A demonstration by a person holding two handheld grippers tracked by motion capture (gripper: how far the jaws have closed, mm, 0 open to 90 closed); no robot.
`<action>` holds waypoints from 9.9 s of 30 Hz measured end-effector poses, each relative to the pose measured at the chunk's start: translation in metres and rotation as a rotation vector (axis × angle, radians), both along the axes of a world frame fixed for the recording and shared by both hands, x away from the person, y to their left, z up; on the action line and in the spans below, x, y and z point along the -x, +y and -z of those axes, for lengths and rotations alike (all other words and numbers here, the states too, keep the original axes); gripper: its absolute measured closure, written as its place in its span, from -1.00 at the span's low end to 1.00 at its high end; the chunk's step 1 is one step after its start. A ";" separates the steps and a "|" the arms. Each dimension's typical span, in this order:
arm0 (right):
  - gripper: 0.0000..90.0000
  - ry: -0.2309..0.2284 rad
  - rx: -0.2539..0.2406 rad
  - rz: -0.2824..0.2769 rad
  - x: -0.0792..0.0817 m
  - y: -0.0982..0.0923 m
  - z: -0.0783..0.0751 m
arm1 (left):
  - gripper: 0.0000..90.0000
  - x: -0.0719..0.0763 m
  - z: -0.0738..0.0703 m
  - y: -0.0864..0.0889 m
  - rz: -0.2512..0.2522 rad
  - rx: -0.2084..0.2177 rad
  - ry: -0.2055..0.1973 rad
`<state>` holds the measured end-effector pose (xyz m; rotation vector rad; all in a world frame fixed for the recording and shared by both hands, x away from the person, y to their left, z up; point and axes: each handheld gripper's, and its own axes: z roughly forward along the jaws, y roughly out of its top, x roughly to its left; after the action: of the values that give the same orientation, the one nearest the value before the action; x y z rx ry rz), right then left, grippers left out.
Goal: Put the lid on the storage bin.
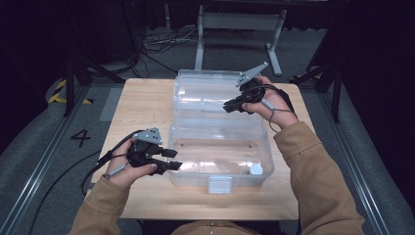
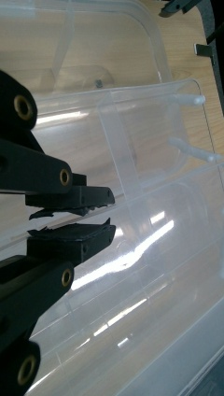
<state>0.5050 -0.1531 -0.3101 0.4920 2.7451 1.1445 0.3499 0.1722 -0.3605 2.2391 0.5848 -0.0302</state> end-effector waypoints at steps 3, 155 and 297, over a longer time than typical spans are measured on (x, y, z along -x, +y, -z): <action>0.79 0.001 -0.005 0.003 0.000 -0.001 0.000 | 0.16 -0.001 0.003 -0.006 0.022 -0.016 0.005; 0.81 -0.020 -0.013 -0.102 0.086 -0.006 -0.006 | 0.68 -0.002 0.050 -0.042 0.121 -0.258 0.086; 0.90 -0.021 0.026 -0.120 0.121 -0.004 0.011 | 0.97 -0.021 -0.050 0.018 -0.285 0.220 -0.166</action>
<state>0.3838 -0.1569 -0.3206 0.3138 2.8005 1.1315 0.3704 0.1903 -0.3104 1.9079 0.7652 0.2234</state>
